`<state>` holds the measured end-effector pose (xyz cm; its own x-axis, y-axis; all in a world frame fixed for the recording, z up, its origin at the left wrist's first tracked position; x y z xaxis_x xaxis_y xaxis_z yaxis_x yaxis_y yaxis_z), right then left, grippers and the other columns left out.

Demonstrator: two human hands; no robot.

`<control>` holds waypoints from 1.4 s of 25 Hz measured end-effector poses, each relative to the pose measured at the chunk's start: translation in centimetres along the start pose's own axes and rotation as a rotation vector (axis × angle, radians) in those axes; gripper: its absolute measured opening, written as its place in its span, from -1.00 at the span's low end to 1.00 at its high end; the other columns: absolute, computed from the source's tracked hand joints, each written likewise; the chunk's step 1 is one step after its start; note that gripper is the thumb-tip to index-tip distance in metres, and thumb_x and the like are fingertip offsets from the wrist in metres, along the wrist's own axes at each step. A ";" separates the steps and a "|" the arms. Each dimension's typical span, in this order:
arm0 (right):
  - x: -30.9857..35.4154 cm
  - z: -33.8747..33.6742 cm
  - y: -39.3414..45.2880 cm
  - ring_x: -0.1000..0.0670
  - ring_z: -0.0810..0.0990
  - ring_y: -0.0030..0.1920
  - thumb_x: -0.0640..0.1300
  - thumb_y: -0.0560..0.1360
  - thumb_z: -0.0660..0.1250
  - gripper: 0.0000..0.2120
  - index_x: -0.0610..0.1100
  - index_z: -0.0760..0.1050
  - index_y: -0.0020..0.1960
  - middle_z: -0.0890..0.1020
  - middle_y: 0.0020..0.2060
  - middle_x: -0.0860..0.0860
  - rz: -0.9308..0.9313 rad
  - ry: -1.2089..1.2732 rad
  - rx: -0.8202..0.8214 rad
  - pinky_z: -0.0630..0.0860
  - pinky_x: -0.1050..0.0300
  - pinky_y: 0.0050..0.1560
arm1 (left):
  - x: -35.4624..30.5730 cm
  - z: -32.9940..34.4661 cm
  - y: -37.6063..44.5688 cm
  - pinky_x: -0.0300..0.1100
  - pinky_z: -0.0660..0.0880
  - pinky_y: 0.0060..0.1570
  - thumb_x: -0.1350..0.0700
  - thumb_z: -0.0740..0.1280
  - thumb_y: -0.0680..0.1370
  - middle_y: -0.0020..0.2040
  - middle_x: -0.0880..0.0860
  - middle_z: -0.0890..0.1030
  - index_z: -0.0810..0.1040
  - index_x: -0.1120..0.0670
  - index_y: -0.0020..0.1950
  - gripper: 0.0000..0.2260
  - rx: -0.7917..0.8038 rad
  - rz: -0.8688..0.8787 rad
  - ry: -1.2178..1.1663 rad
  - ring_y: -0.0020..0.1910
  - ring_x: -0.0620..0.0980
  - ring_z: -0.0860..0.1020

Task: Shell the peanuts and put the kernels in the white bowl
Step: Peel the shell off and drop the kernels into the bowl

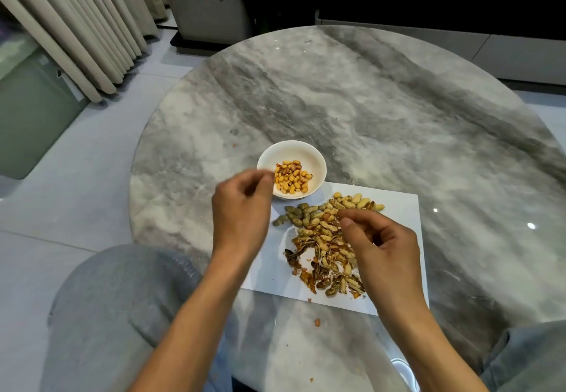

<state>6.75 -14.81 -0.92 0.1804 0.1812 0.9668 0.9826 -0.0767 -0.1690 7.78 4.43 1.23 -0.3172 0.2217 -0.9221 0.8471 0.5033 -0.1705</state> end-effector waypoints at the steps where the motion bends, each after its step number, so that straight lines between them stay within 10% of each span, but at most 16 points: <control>1: 0.1 0.0 0.0 0.05 0.48 -0.35 -0.18 0.53 0.43 -0.83 0.08 0.70 -0.12 0.64 -0.35 0.08 -0.006 -0.001 0.004 0.44 0.32 -0.32 | 1.4 0.1 -0.8 -0.22 0.55 -0.02 0.11 0.35 0.59 -0.08 -0.12 0.69 0.66 -0.07 0.01 -0.89 -0.011 0.024 0.181 -0.10 -0.18 0.62; 4: 0.1 0.0 -0.1 0.13 0.44 -0.38 -0.20 0.52 0.43 -0.84 0.04 0.71 -0.11 0.60 -0.42 0.15 -0.023 -0.006 0.031 0.44 0.32 -0.32 | 5.5 2.6 -1.5 -0.22 0.43 -0.06 0.10 0.35 0.59 0.07 0.02 0.64 0.63 0.07 0.19 -0.80 0.086 0.076 0.624 0.03 0.01 0.59; 17: -0.7 0.4 0.1 0.21 0.46 -0.44 -0.25 0.52 0.42 -0.84 -0.02 0.71 -0.12 0.57 -0.47 0.21 -0.038 -0.074 0.069 0.37 0.42 -0.37 | 7.1 4.0 0.5 -0.23 0.37 -0.19 0.10 0.49 0.50 -0.10 0.01 0.60 0.68 0.11 0.05 -0.84 -0.014 0.220 0.492 -0.16 -0.04 0.53; 25: -0.6 0.5 0.1 0.18 0.61 -0.24 -0.21 0.52 0.45 -0.81 0.05 0.70 0.04 0.70 -0.21 0.16 -0.035 -0.007 0.145 0.49 0.33 -0.25 | 3.9 2.6 -2.9 -0.28 0.61 -0.23 0.31 0.45 0.44 -0.18 0.18 0.69 0.68 0.25 -0.04 -0.88 0.199 -0.502 -0.656 -0.25 -0.01 0.63; 35: 0.2 0.8 -0.4 -0.01 0.71 -0.10 -0.12 0.34 0.51 -0.84 -0.08 0.73 -0.08 0.74 -0.14 -0.05 -0.031 0.252 0.151 0.62 0.17 -0.07 | 2.2 3.9 -5.1 -0.32 0.57 -0.33 0.23 0.41 0.38 -0.26 0.11 0.64 0.72 0.18 -0.17 -0.89 0.428 -0.529 -0.836 -0.36 -0.09 0.58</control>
<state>6.43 -13.98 -0.76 0.1527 -0.0690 0.9859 0.9862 0.0750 -0.1475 4.43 -0.89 -1.30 -0.4325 -0.6609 -0.6133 0.8182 -0.0019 -0.5749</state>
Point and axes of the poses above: each hand's wrist, its own y-axis towards the middle knuckle, its own z-axis out of the palm, x = y × z, the point moved 3 cm from there along y, towards the middle knuckle
